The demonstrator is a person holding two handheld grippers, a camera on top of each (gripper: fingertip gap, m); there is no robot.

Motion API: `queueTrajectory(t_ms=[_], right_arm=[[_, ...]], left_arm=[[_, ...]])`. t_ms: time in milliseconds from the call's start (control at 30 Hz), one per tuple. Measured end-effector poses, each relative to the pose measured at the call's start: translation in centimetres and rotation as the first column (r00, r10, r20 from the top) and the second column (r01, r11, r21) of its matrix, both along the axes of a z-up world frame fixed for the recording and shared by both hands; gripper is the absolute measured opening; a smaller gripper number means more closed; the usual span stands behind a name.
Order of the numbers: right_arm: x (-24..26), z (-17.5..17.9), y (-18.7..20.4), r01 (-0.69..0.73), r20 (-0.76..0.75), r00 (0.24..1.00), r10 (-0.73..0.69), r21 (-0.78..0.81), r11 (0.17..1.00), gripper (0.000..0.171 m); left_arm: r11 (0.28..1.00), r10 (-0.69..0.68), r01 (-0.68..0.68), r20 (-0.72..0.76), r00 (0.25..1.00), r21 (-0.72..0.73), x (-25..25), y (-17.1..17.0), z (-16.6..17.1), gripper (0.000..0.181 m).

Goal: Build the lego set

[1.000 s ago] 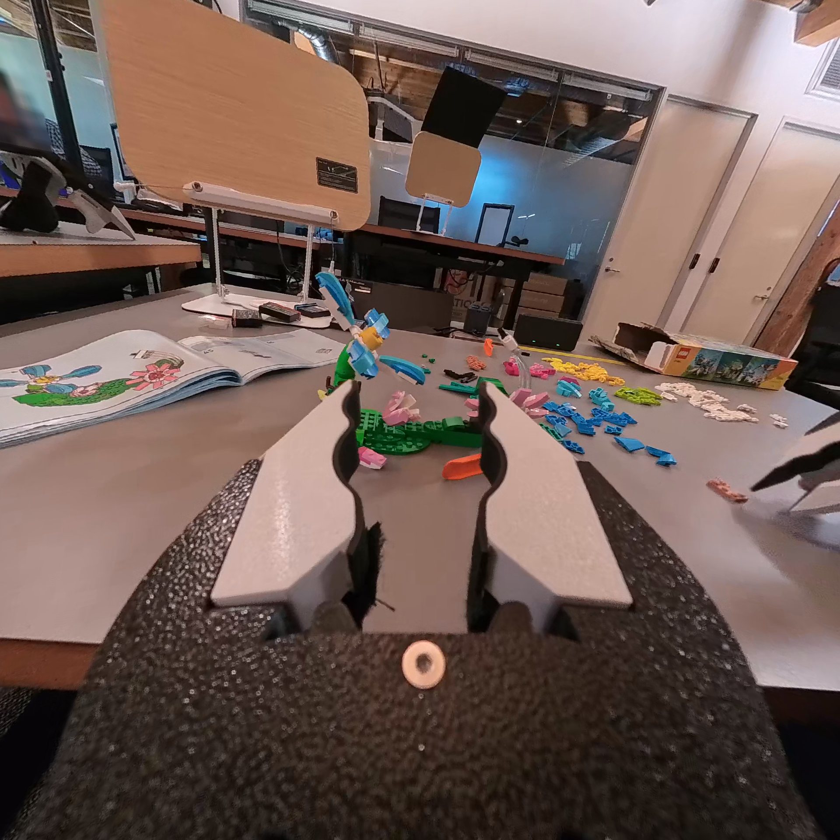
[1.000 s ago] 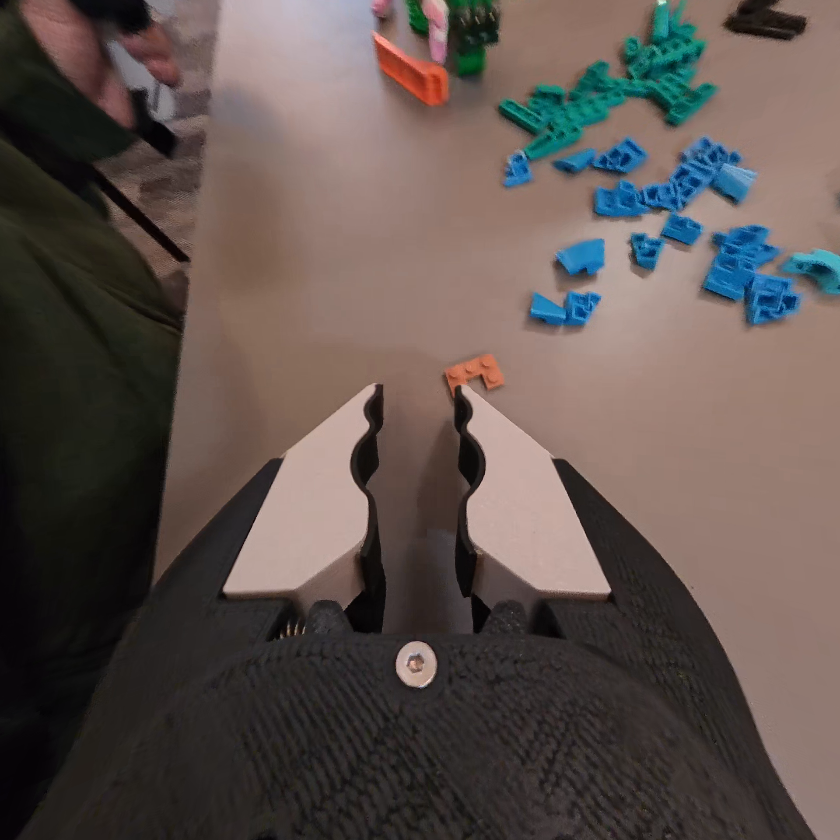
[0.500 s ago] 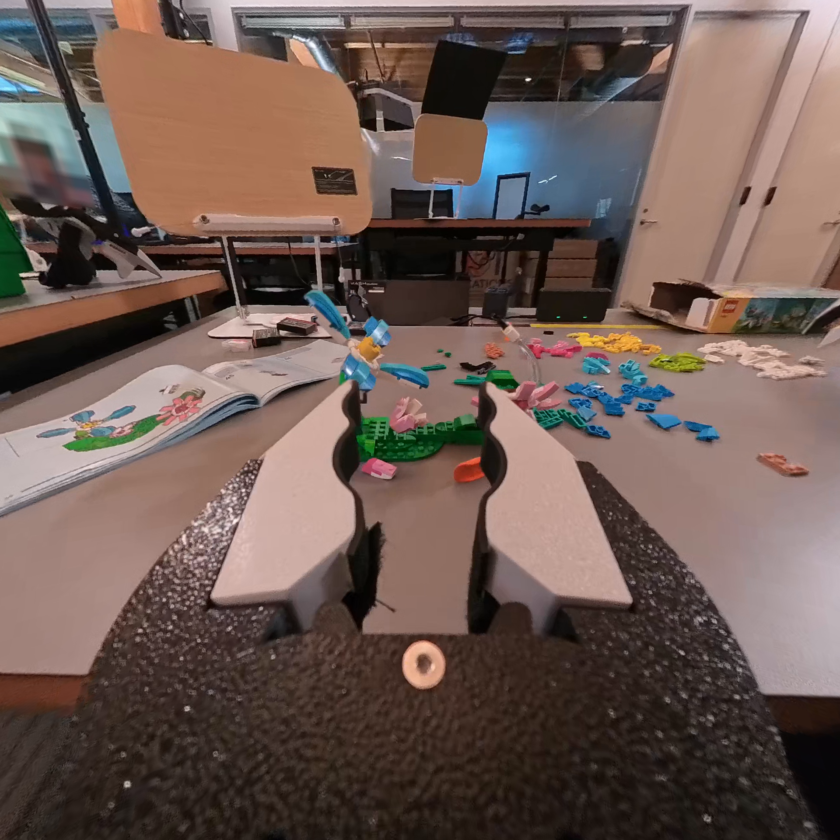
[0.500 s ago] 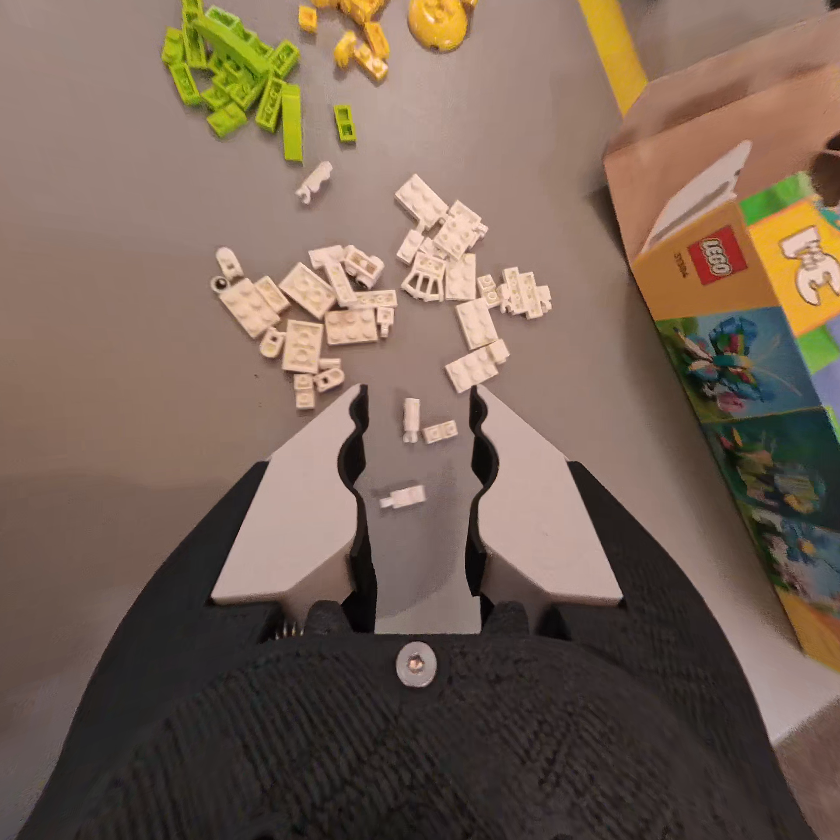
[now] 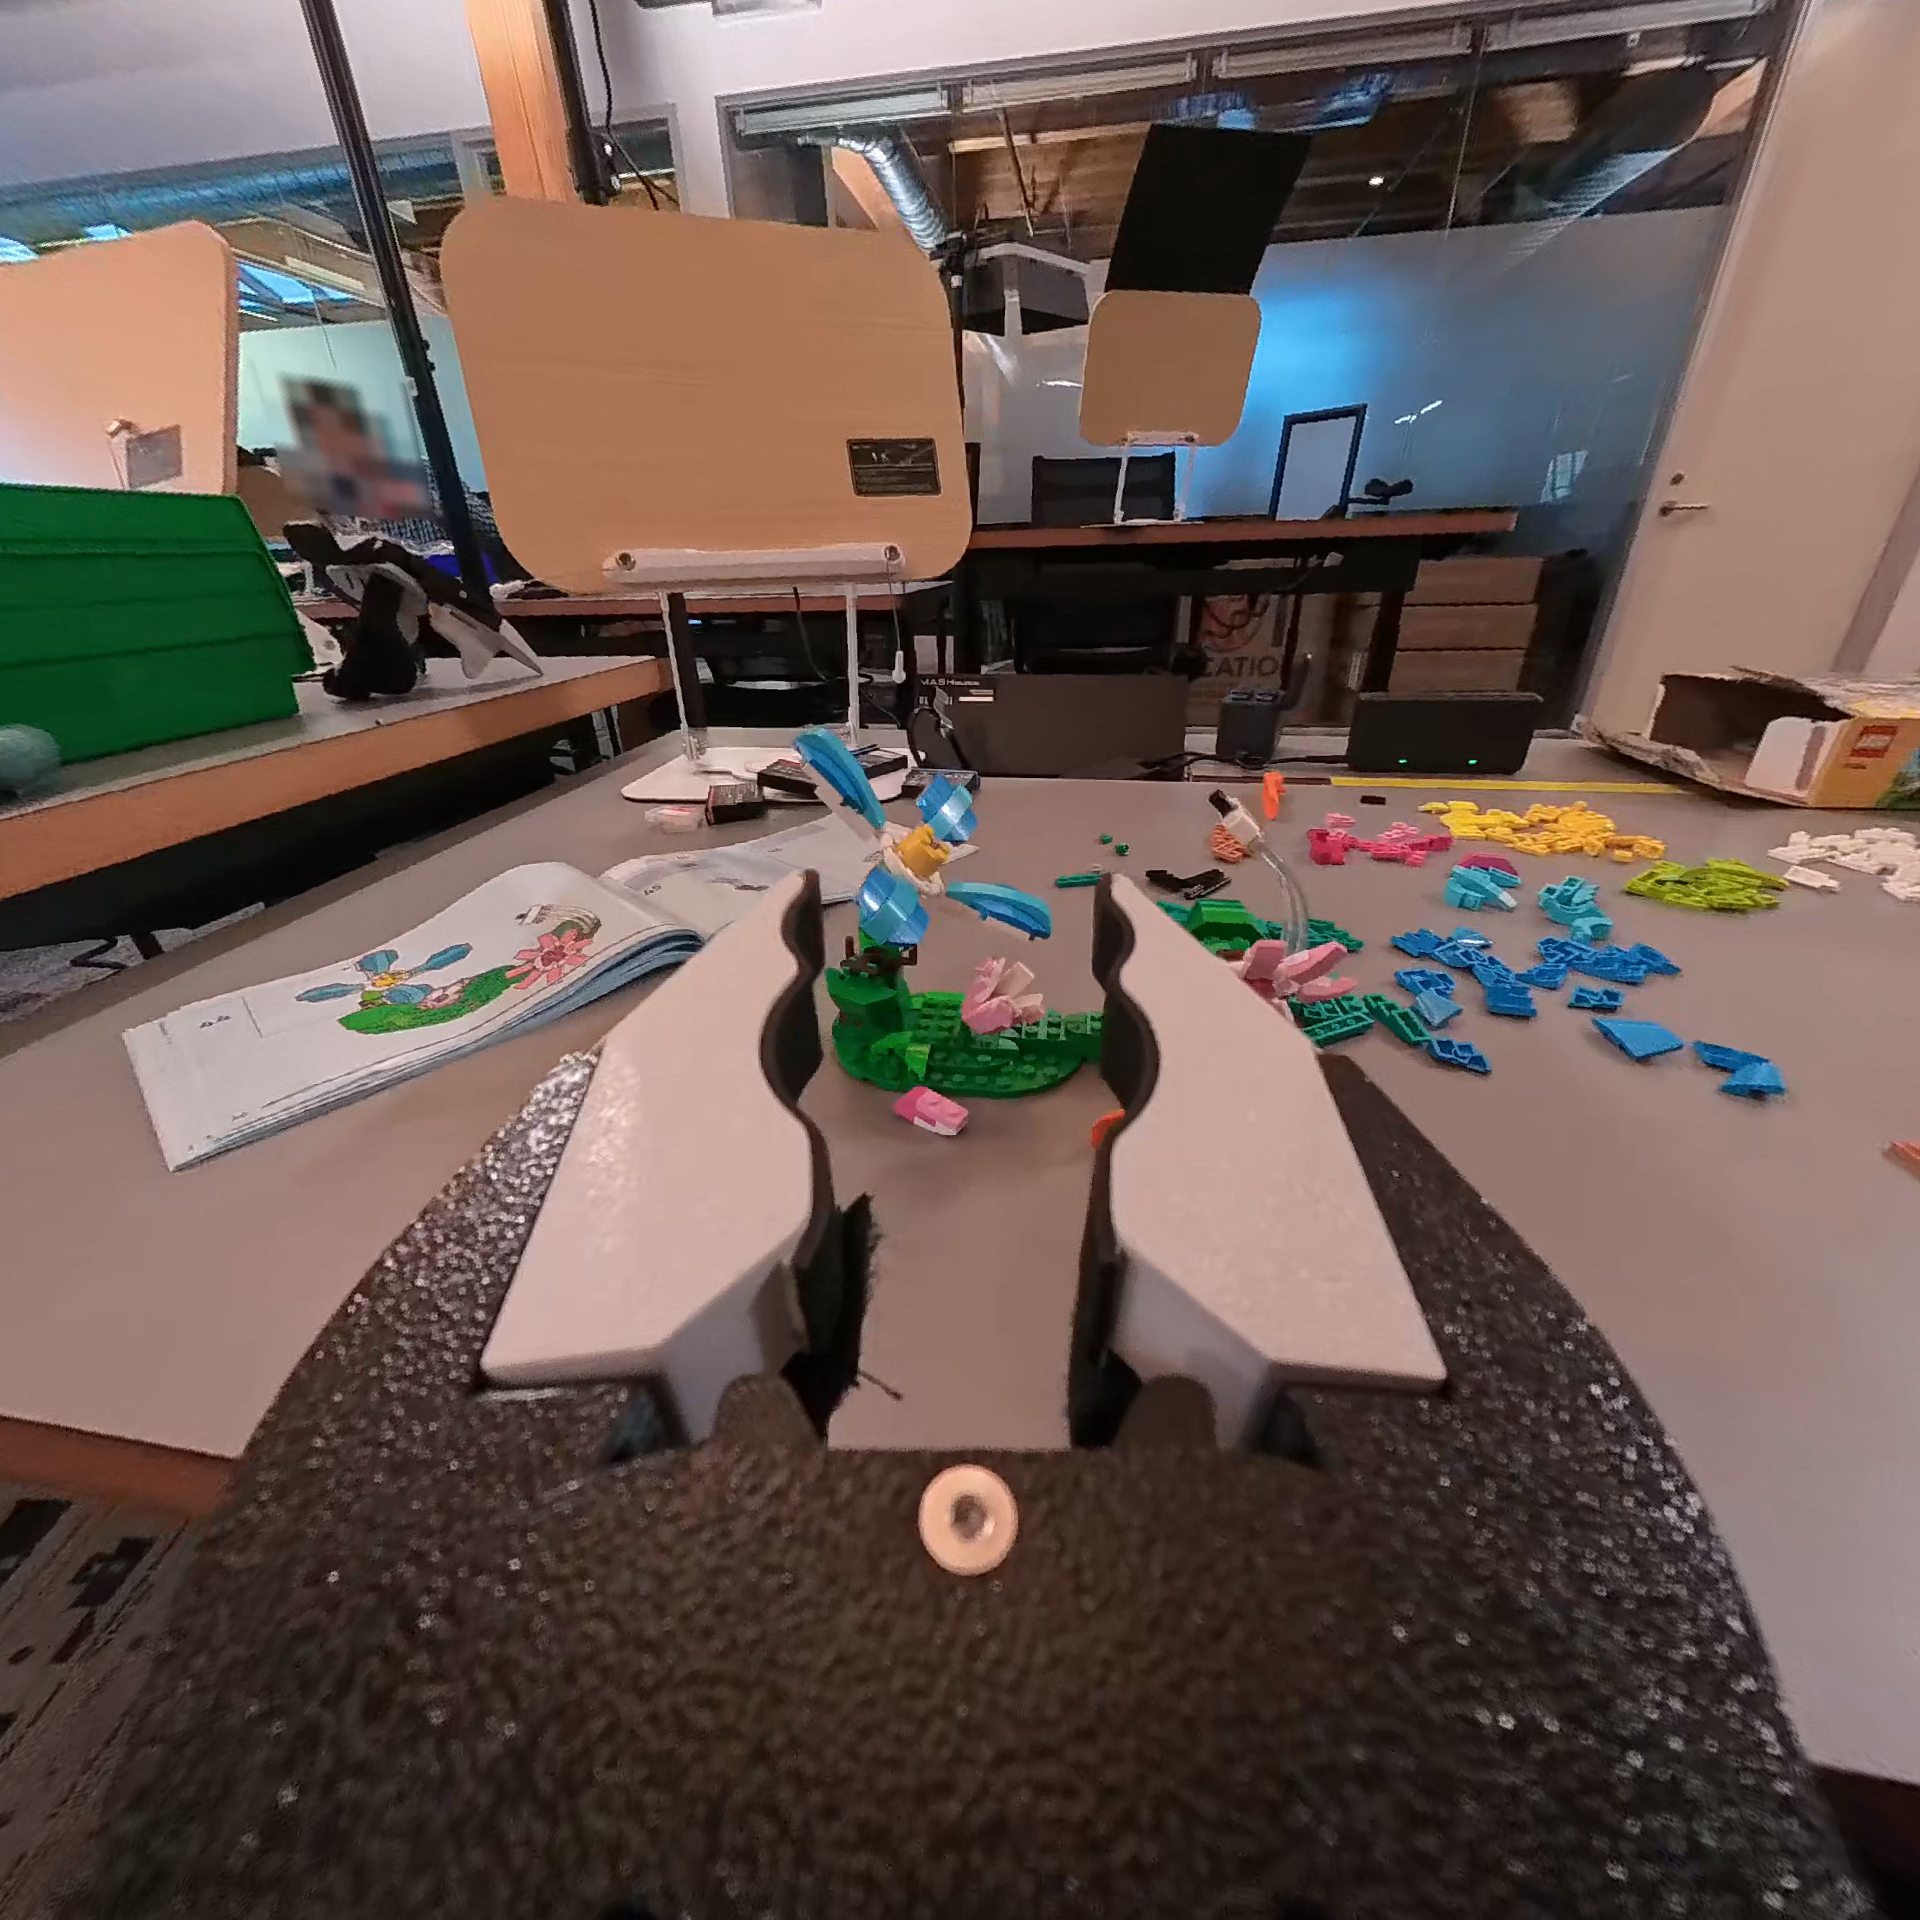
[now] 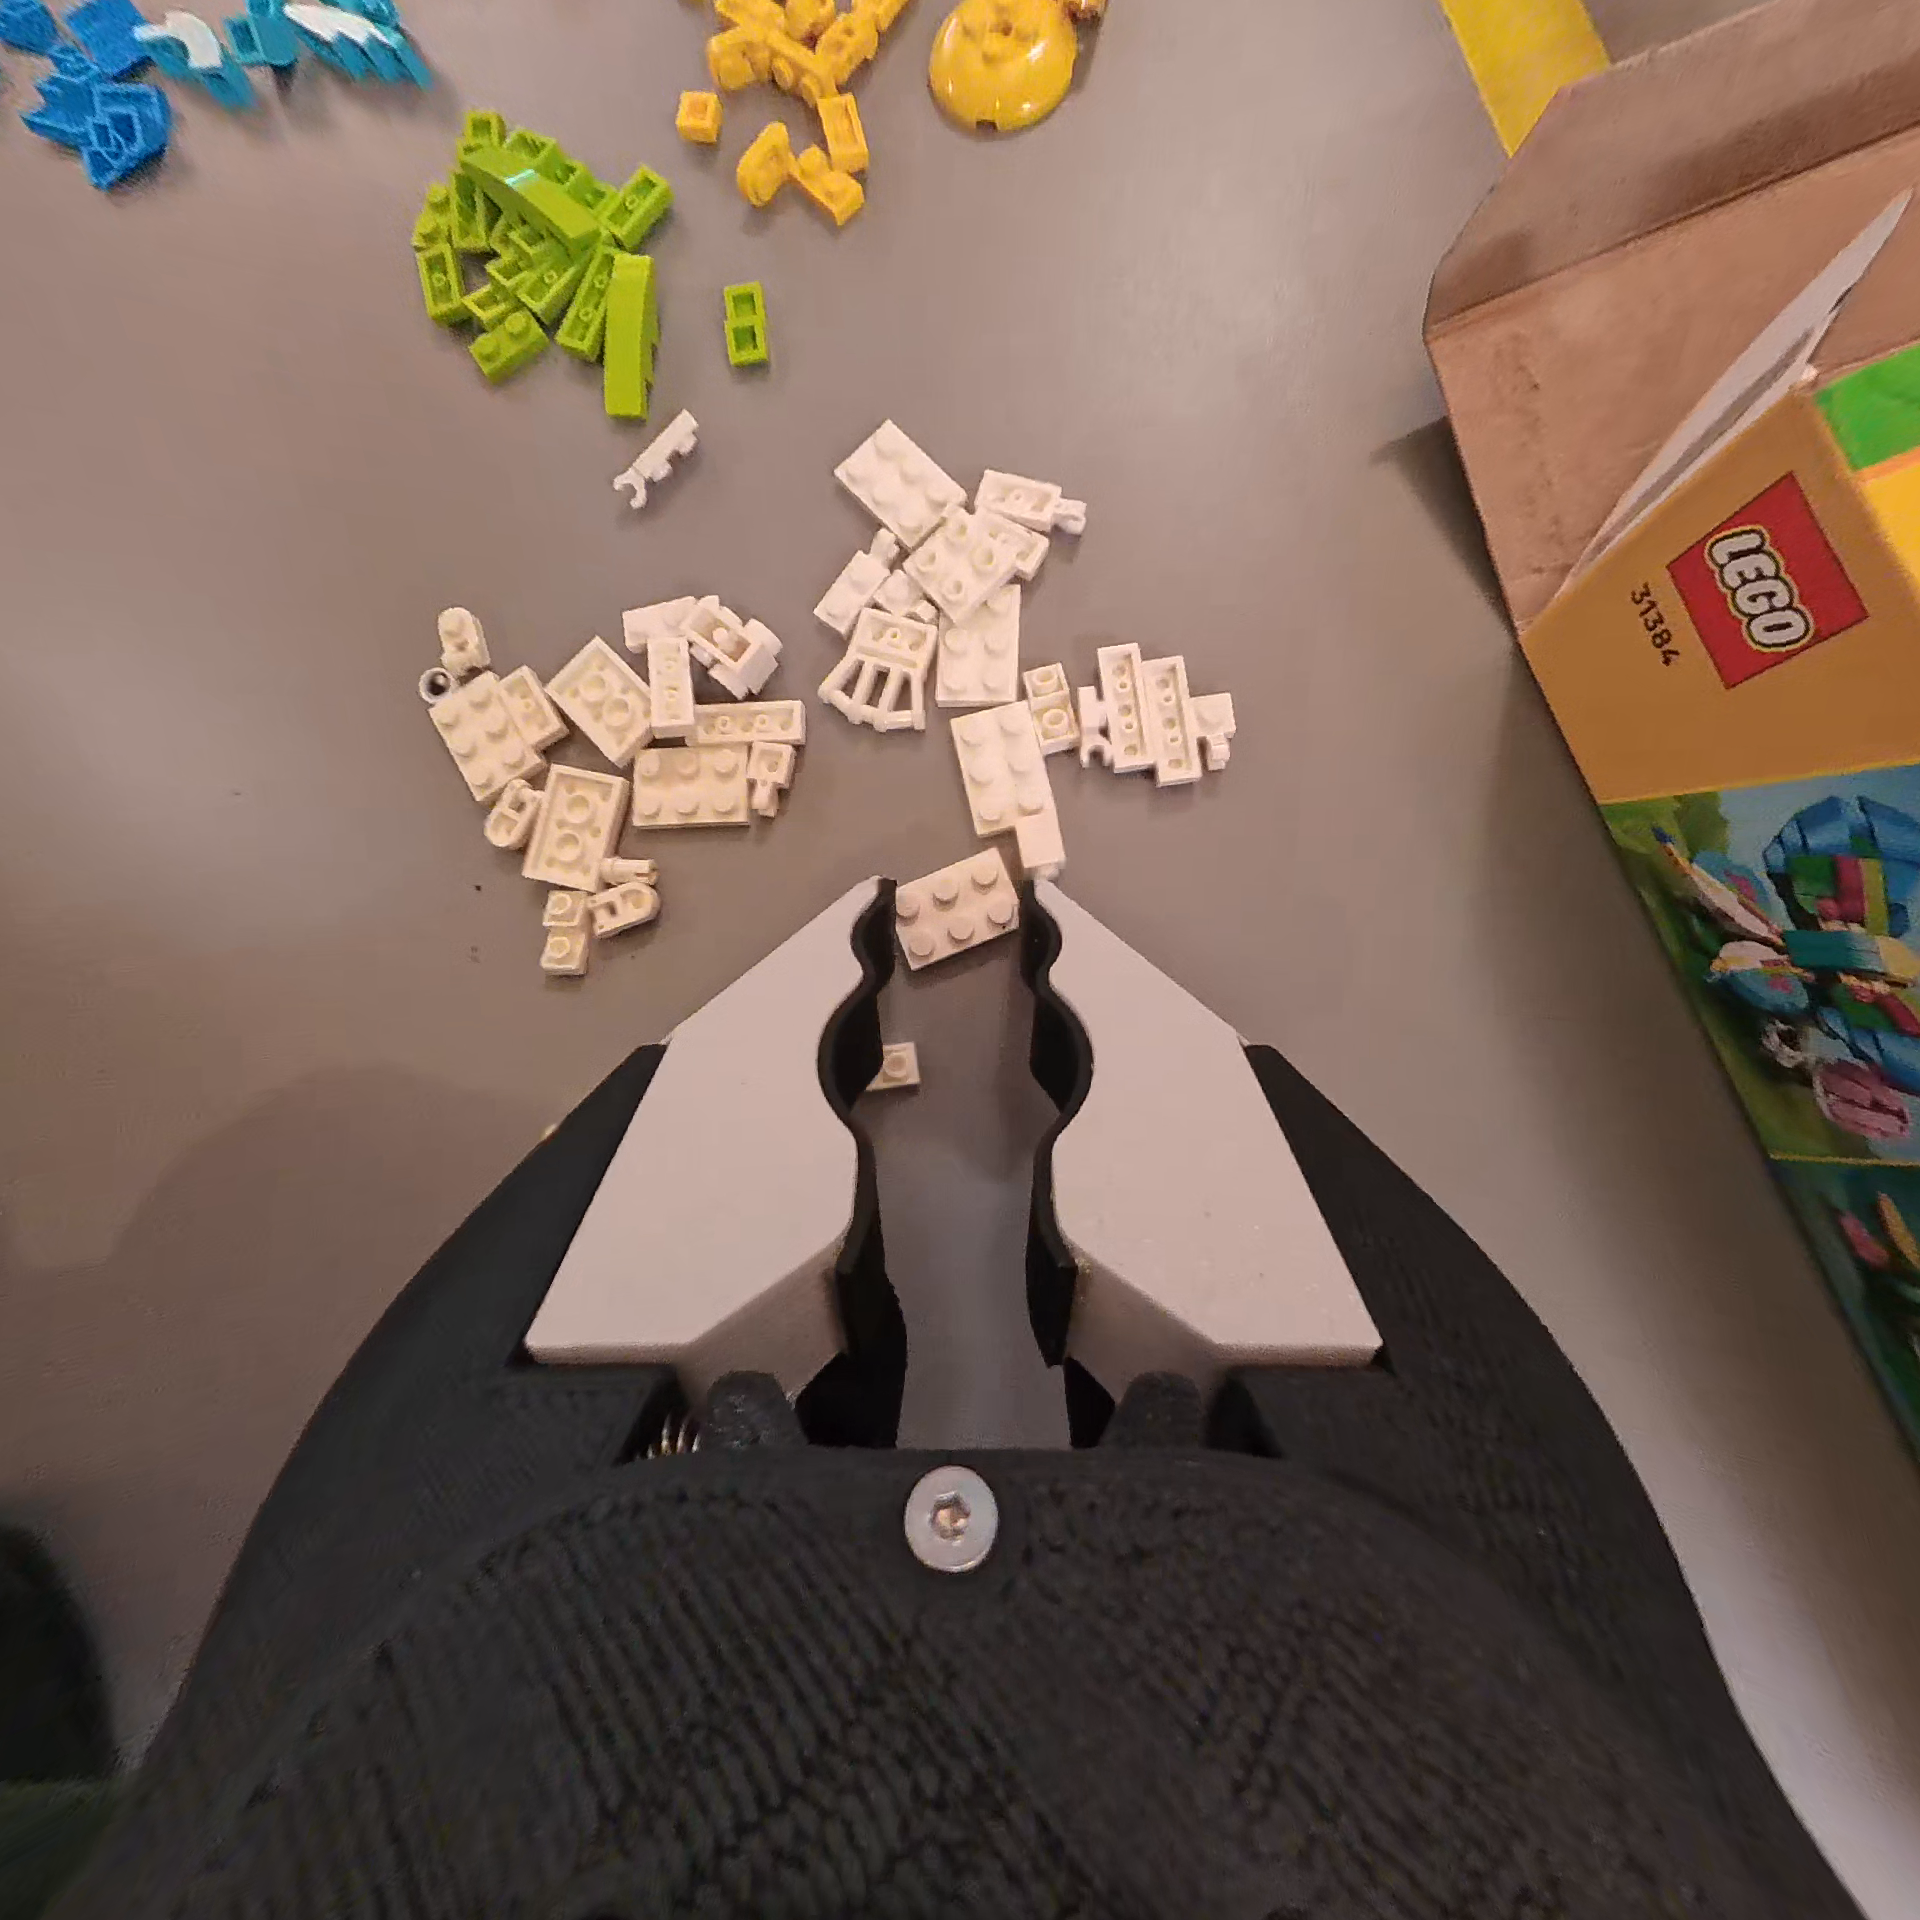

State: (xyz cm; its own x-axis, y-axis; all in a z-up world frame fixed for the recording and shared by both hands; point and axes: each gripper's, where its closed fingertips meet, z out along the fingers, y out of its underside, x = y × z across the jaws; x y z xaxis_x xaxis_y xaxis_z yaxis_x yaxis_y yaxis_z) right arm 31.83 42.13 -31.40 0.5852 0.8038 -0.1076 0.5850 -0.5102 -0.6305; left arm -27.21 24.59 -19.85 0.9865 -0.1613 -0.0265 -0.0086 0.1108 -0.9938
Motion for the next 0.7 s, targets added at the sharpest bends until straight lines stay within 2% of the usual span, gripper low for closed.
queueTrajectory(t_ms=[167,267,367,433,600,700], right_arm=[[-1.0,2.5,-1.0,0.033,-0.075,0.997,-0.026,0.092,0.995,0.022],[-4.5,4.9,-2.9,-0.012,-0.105,0.994,0.029,0.157,0.988,0.022],[-11.6,7.3,-5.9,-0.120,-0.209,0.965,0.160,0.195,0.974,0.022],[-17.2,7.6,-8.1,-0.212,-0.248,0.934,0.258,0.195,0.957,0.022],[-29.8,5.2,-12.7,-0.452,-0.163,0.859,0.486,0.208,0.868,0.022],[-34.9,3.5,-15.5,-0.580,-0.106,0.793,0.600,0.173,0.796,0.022]], left_arm=[[1.000,-0.012,0.012,0.011,1.000,-0.002,0.1,0.1,-0.4,0.050],[1.000,-0.015,0.015,0.031,0.999,-0.001,-0.2,0.2,-0.6,0.050],[1.000,-0.024,0.024,0.049,0.998,0.002,-0.4,0.2,-0.8,0.050],[1.000,-0.030,0.030,0.057,0.998,0.001,-0.3,0.2,-0.9,0.050],[0.998,-0.056,0.057,0.057,0.997,-0.007,0.3,-0.1,-1.3,0.049],[0.998,-0.070,0.070,0.022,0.997,-0.006,0.6,-0.4,-1.1,0.050]])
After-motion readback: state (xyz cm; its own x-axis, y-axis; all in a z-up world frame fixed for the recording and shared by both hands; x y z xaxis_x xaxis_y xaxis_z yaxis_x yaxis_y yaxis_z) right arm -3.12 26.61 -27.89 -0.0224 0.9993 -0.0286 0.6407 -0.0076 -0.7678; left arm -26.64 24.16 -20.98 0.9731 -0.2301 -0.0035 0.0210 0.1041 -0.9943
